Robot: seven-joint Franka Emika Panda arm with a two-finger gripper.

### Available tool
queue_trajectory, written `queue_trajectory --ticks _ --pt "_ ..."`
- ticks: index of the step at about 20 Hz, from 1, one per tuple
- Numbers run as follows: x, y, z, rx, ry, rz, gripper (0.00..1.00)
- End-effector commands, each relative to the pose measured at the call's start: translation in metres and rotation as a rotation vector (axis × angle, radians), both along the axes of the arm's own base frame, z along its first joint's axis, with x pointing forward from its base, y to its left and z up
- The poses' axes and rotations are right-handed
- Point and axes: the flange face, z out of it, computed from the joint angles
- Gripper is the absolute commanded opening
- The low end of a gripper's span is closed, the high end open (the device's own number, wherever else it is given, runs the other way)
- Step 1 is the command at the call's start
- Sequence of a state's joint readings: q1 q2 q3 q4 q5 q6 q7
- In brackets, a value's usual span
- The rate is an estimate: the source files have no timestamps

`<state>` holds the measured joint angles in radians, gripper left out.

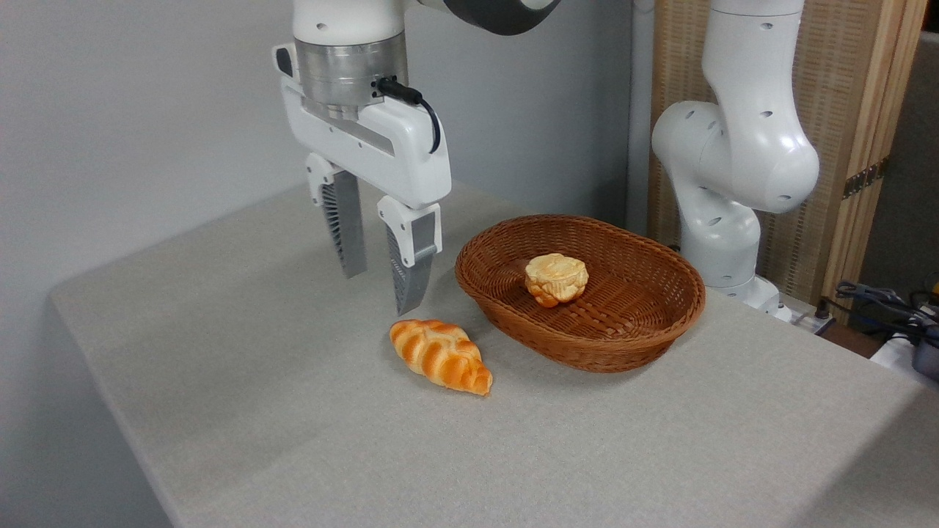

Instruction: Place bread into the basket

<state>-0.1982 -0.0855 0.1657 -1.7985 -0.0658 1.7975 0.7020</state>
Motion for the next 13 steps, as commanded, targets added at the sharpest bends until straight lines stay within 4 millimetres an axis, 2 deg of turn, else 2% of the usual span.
queue_trajectory --ticks 1,5,13 --pt "0.011 -0.001 0.001 0.045 -0.037 0.072 1.00" --pt "0.013 -0.004 -0.003 0.109 -0.040 0.067 1.00" --pt "0.018 -0.012 -0.002 -0.003 -0.070 0.080 1.00"
